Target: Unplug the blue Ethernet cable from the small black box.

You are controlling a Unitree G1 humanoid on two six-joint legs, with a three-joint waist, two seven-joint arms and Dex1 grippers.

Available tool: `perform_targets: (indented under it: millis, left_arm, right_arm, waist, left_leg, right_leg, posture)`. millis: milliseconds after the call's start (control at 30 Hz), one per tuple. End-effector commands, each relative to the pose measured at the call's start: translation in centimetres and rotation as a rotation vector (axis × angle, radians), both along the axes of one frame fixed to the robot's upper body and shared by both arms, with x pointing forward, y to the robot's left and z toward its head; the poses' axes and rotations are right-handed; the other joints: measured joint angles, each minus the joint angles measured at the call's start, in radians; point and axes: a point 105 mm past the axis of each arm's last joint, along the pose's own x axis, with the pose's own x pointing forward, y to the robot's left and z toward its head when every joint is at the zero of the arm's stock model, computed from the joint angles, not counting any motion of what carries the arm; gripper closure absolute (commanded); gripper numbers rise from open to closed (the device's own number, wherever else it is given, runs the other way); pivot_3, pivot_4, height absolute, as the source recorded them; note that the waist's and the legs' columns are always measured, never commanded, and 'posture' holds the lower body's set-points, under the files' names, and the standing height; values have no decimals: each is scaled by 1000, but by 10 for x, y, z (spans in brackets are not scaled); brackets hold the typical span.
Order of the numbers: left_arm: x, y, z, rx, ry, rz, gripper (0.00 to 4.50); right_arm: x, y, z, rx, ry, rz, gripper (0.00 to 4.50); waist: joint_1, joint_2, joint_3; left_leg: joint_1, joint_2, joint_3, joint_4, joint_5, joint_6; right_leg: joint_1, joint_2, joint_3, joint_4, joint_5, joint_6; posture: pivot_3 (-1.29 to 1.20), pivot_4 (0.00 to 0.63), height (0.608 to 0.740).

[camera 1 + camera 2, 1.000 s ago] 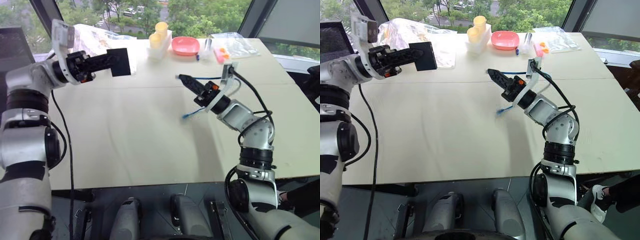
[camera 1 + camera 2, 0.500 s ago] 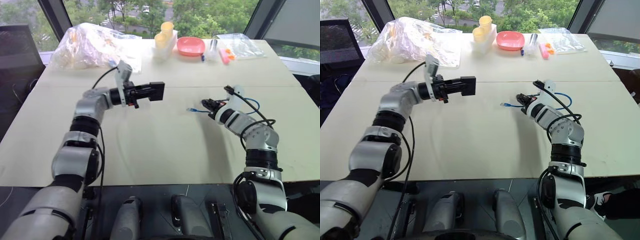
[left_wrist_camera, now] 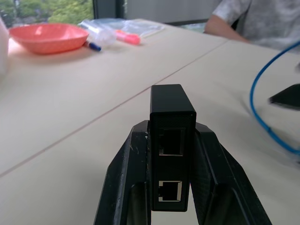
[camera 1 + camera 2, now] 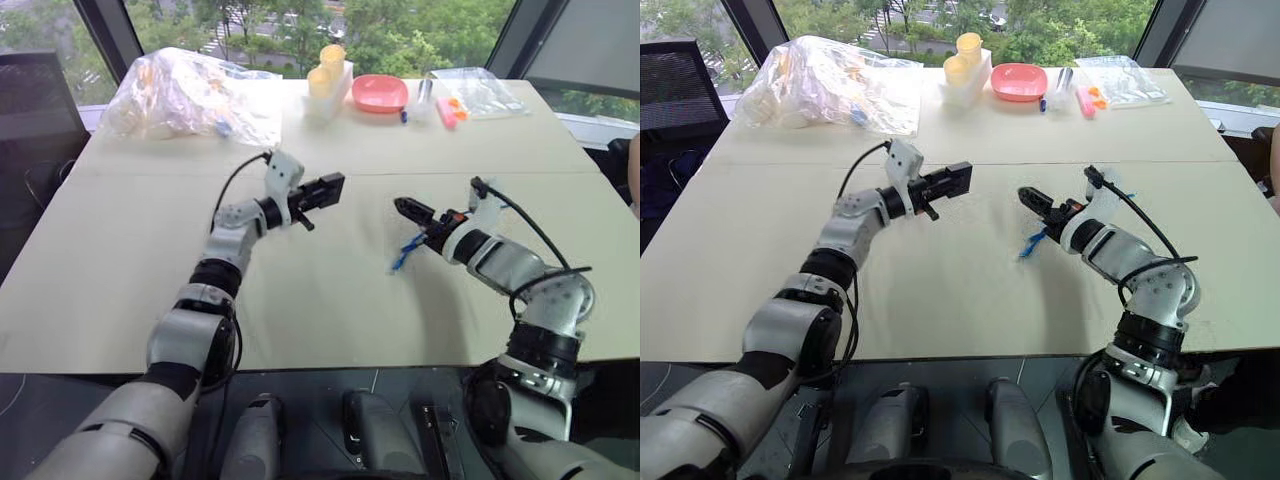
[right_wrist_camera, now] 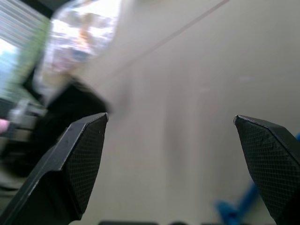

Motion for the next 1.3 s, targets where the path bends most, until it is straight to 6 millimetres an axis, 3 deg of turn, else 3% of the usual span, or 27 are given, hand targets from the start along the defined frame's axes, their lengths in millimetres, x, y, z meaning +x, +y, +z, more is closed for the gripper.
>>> perform_targets:
  millis: [33, 133, 267, 333, 400, 500, 700, 900, 1167, 1300]
  left_arm:
    - [-2, -8, -5, 8, -40, 28, 3997]
    - [-2, -10, -10, -23, -30, 67, 3997]
    - [-3, -11, -11, -36, -44, 81, 3997]
    - [-4, -10, -11, -42, -50, 90, 2963]
    - [-4, -8, -10, -57, -53, 92, 2334]
    - [-3, -6, -7, -59, -63, 98, 1523]
    - [-5, -1, -4, -47, -90, 111, 49]
    - [-6, 6, -5, -54, -97, 141, 22]
    - [-9, 8, -1, -77, -110, 158, 22]
    - [-11, 8, -1, -84, -112, 162, 22]
  right_arm:
    - [-9, -4, -2, 65, 79, -49, 33]
    - [-17, -11, -16, 11, 157, -72, 33]
    - [-24, -14, -21, -91, 184, -66, 33]
    - [-27, -16, -22, -180, 185, -50, 0]
    - [-33, -22, -24, -338, 171, -12, 0]
    - [-43, -38, -25, -683, 142, 86, 0]
    - [-73, -53, -7, -1117, 10, 406, 0]
    - [-73, -74, -8, -1606, -170, 654, 0]
    - [-32, -116, 19, -2252, -382, 842, 0]
    - [-22, -123, 23, -2393, -514, 953, 0]
  waist:
    - [1, 0, 0]
    - [5, 0, 0]
    - [-1, 0, 0]
    - [-5, 0, 0]
    - [-4, 1, 0]
    - [-1, 2, -1]
    - [1, 2, -1]
    - [0, 3, -2]
    - [2, 3, -2]
    - [6, 3, -2]
  left_leg:
    - [0, 0, 0, 0, 0, 0]
    - [-1, -1, 0, 0, 0, 0]
    - [-1, -2, 1, 1, 0, 0]
    - [0, -2, 1, 1, 0, 0]
    - [0, -1, 1, 1, 0, 0]
    - [0, -1, 1, 1, 0, 0]
    - [0, -1, 1, 2, -1, 2]
    - [1, 0, 2, 2, -2, 3]
    - [1, -1, 7, 3, -2, 3]
    - [1, -2, 7, 2, -2, 3]
  right_leg:
    - [0, 0, 0, 0, 0, 0]
    - [1, -2, 0, -1, 0, 0]
    - [1, -3, 1, -2, 1, 3]
    - [1, -2, 2, -2, 1, 3]
    - [1, -1, 2, -2, 1, 2]
    - [1, 0, 2, -2, 1, 2]
    - [2, -1, 2, -5, 1, 2]
    - [6, 0, 1, -11, -1, -2]
    - [6, -2, 2, -15, 0, -1]
    - [5, -2, 2, -15, 0, -1]
  posture:
    - [0, 150, 740]
    - [0, 150, 740]
    - [0, 150, 740]
    - [0, 150, 740]
    - [0, 150, 740]
    - [0, 150, 740]
    - [0, 150, 740]
    - [0, 150, 740]
    - [0, 150, 740]
    - [0, 150, 740]
